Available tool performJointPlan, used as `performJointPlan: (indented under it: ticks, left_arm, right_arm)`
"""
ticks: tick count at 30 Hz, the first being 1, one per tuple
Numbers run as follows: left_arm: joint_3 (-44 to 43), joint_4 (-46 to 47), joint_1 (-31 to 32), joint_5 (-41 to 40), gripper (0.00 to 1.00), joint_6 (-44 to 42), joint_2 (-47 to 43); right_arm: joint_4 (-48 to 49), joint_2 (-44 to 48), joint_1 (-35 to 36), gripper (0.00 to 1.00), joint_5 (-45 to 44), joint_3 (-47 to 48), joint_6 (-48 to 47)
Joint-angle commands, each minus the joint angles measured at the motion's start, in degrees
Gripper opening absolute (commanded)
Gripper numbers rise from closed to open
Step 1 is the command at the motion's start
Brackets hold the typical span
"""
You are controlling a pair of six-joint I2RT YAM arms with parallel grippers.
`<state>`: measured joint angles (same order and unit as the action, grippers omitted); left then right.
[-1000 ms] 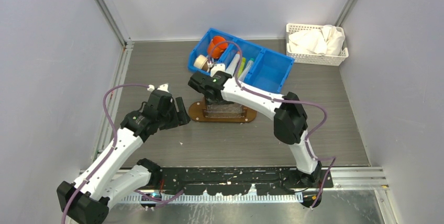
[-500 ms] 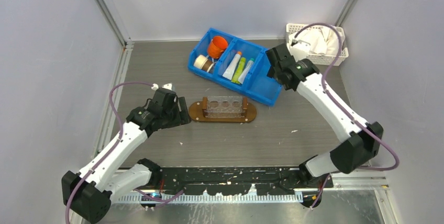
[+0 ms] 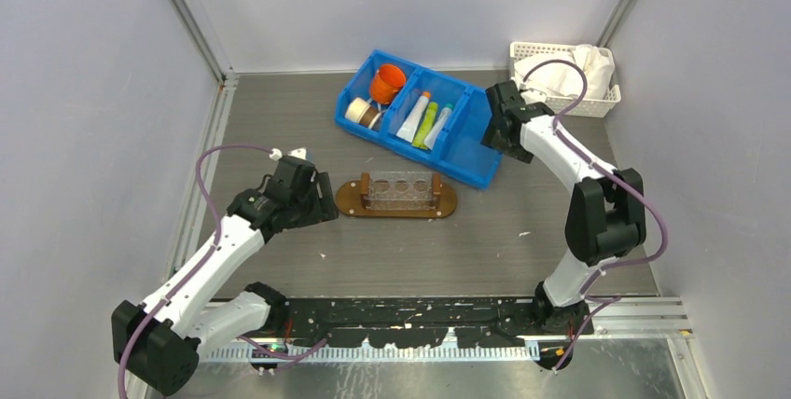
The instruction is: Prepare toiletry sets of a toothbrush and toothpaste on the tray
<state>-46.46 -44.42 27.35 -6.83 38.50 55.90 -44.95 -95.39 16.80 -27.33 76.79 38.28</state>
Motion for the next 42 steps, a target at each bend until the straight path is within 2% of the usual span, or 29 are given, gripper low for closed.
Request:
performJointPlan:
  ticks: [1,5,6,8,9,11,14,17,23,29,42]
  left_arm:
    - [-0.8,1.2,-0.2,-1.6,0.7,-0.6,-0.3]
    - [-0.8,1.6,-0.2,-1.4,0.7,-0.4,0.4]
    - [-0.8,1.6,-0.3,-1.4,0.7,-0.4,0.4]
    - [-0.8,1.6,-0.2,-1.3,0.7,-0.4,0.3]
    - [-0.7,1.6,-0.2,-1.3,0.7,-0.4,0.1]
    - [-0.6,1.9,-0.2,-1.3,0.7,-0.3,0.0]
    - [-0.6,1.9,-0.2,-1.1,0.7,-0.3,0.1]
    - [-0.8,1.6,-0.2,-1.1,0.7,-0.4,0.0]
    - [-0.8,1.5,-0.2,-1.4,0.7,-0.6,-0.3]
    - [-1.3,1.8,-0.2,-0.9,0.69,-0.5,1.3]
    - [-2.7,1.2,-0.2,-2.5,0.7,-1.8,3.1]
  right_arm:
    - [7.2,-4.6,-3.5,0.75,6.8,-0.1,-3.4]
    - [8.9,-9.1,-4.7,0.65,11.6,2.6,-7.0]
    - [8.8,-9.9,-4.7,0.58,12.1,3.1,-7.9]
    - [8.3,-10.9,-4.8,0.27,12.8,4.2,-9.2]
    - [8.0,-11.1,-4.8,0.2,12.9,4.5,-9.6]
    - [8.2,-11.2,-4.8,0.16,14.5,4.5,-10.9]
    - [9.0,-11.2,-4.8,0.15,16.7,4.3,-13.1]
    - [8.4,-12.3,-4.8,0.08,17.9,5.7,-17.3]
    - [7.9,-13.3,-4.6,0.08,19.3,7.9,-27.5]
    - [9.6,-15.1,-3.5,0.07,22.1,9.6,-32.3]
    - [12.2,-21.9,-3.3,0.1,20.5,15.5,-34.5]
